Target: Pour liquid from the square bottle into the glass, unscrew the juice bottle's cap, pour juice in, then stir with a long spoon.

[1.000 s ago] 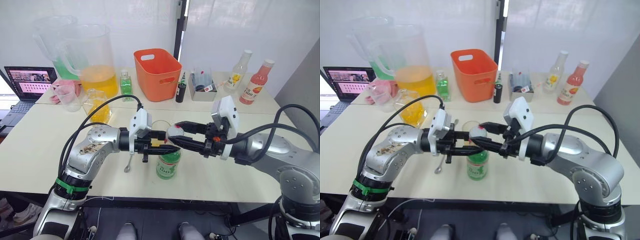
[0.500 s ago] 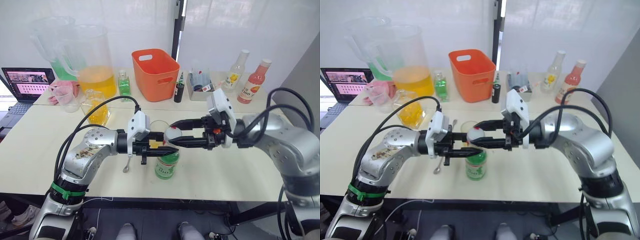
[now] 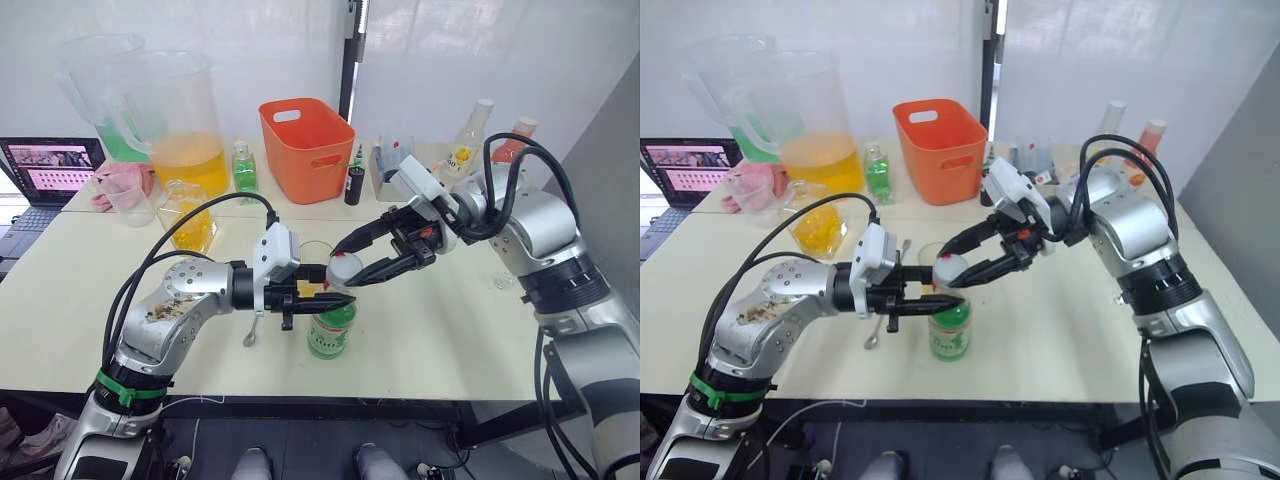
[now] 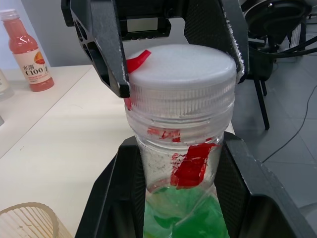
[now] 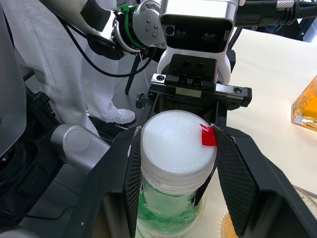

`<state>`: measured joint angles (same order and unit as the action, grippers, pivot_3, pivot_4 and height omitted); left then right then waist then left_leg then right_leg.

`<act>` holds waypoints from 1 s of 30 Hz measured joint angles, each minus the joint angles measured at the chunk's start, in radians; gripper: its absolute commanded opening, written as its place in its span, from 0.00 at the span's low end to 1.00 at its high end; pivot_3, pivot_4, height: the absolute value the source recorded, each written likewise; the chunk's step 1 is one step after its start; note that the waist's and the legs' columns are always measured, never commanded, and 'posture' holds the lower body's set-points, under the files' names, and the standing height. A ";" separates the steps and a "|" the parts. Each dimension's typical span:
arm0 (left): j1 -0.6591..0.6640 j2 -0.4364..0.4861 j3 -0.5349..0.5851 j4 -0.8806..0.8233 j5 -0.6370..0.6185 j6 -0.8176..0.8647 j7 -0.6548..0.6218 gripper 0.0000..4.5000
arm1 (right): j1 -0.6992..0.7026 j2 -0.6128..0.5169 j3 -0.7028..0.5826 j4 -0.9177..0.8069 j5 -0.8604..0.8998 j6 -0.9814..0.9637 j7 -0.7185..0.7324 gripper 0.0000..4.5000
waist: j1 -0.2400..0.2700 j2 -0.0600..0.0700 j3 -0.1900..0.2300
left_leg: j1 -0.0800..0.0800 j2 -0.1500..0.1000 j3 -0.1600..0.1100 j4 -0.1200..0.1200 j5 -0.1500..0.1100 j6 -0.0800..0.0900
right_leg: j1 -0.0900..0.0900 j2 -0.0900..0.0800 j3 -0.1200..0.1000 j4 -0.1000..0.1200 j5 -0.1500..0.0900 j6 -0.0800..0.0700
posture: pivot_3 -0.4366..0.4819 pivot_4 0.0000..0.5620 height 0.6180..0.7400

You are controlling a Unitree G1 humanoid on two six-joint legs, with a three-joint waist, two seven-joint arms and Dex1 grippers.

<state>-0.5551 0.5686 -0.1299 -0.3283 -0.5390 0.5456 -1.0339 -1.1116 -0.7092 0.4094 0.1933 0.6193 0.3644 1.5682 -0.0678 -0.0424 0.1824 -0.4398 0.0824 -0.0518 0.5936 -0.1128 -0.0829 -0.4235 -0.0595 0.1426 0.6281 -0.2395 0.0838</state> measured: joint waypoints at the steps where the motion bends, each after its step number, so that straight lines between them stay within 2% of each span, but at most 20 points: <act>1: 0.000 0.000 0.000 -0.001 -0.001 0.001 0.000 0.32 | -0.008 -0.011 0.016 0.002 -0.007 -0.010 0.000 0.67 | 0.000 0.000 0.000 | 0.000 0.000 0.000 0.000 0.000 0.000 | 0.000 0.000 0.000 0.000 0.000 0.000 | 0.48 0.27 1.00; 5: 0.000 0.000 -0.001 -0.002 -0.003 -0.001 -0.004 0.32 | 0.013 -0.022 0.064 0.021 -0.016 -0.012 0.000 0.96 | 0.001 0.000 0.000 | -0.002 0.000 0.000 0.000 0.000 0.000 | -0.002 0.000 0.000 0.000 0.000 0.000 | 0.48 0.27 1.00; 6: -0.001 -0.001 -0.002 -0.002 -0.003 -0.002 -0.005 0.32 | 0.016 -0.030 0.057 0.014 -0.014 -0.008 0.000 0.99 | 0.002 0.000 0.000 | -0.002 0.000 0.000 -0.001 0.000 0.000 | -0.002 0.000 0.000 0.000 0.000 0.000 | 0.48 0.27 1.00; 10: -0.002 -0.002 -0.005 -0.003 -0.005 -0.002 -0.008 0.32 | 0.048 -0.064 -0.058 -0.067 0.009 0.050 -0.007 0.99 | 0.008 0.000 0.000 | -0.002 0.000 0.000 -0.002 0.000 0.000 | -0.002 0.000 0.000 0.000 -0.002 0.001 | 0.48 0.27 1.00; 14: -0.004 -0.006 -0.009 0.000 -0.005 -0.003 -0.011 0.32 | 0.196 -0.098 -0.202 -0.267 0.093 0.193 -0.126 0.99 | 0.020 0.000 0.000 | -0.002 0.000 0.000 -0.002 0.000 0.000 | -0.002 0.000 0.000 0.000 -0.002 0.001 | 0.48 0.27 1.00; 21: -0.018 -0.028 -0.021 0.029 -0.002 -0.016 -0.023 0.32 | 0.468 -0.014 -0.443 -0.628 0.241 0.441 -0.625 0.99 | 0.026 0.000 0.000 | -0.001 0.000 0.000 -0.001 0.000 0.000 | -0.001 0.000 0.000 0.000 -0.002 0.000 | 0.48 0.27 1.00; 23: -0.021 -0.031 -0.023 0.034 -0.002 -0.017 -0.027 0.32 | 0.543 0.028 -0.465 -0.724 0.273 0.485 -0.754 0.99 | 0.028 0.000 0.000 | -0.002 -0.001 0.000 0.000 0.000 0.000 | -0.001 0.000 0.000 0.000 -0.002 0.001 | 0.48 0.27 1.00; 27: -0.033 -0.038 -0.026 0.061 0.002 -0.026 -0.041 0.32 | 0.597 0.093 -0.503 -0.842 0.309 0.546 -1.001 0.99 | 0.027 0.000 0.000 | -0.002 -0.001 0.000 0.000 0.000 0.000 | -0.001 0.000 0.001 0.000 -0.002 0.000 | 0.48 0.27 1.00; 30: -0.040 -0.048 -0.031 0.079 0.007 -0.040 -0.052 0.32 | 0.602 0.095 -0.507 -0.886 0.316 0.562 -1.090 0.99 | 0.027 0.000 0.000 | -0.002 -0.001 0.000 0.000 0.000 0.000 | 0.000 0.000 0.001 -0.001 -0.002 0.000 | 0.48 0.27 1.00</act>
<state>-0.5953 0.5207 -0.1612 -0.2490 -0.5325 0.5057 -1.0861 -0.5095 -0.6145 -0.0981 -0.6924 0.9356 0.9262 0.4781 -0.0404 -0.0426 0.1822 -0.4416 0.0815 -0.0520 0.5939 -0.1127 -0.0827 -0.4238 -0.0599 0.1435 0.6271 -0.2410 0.0841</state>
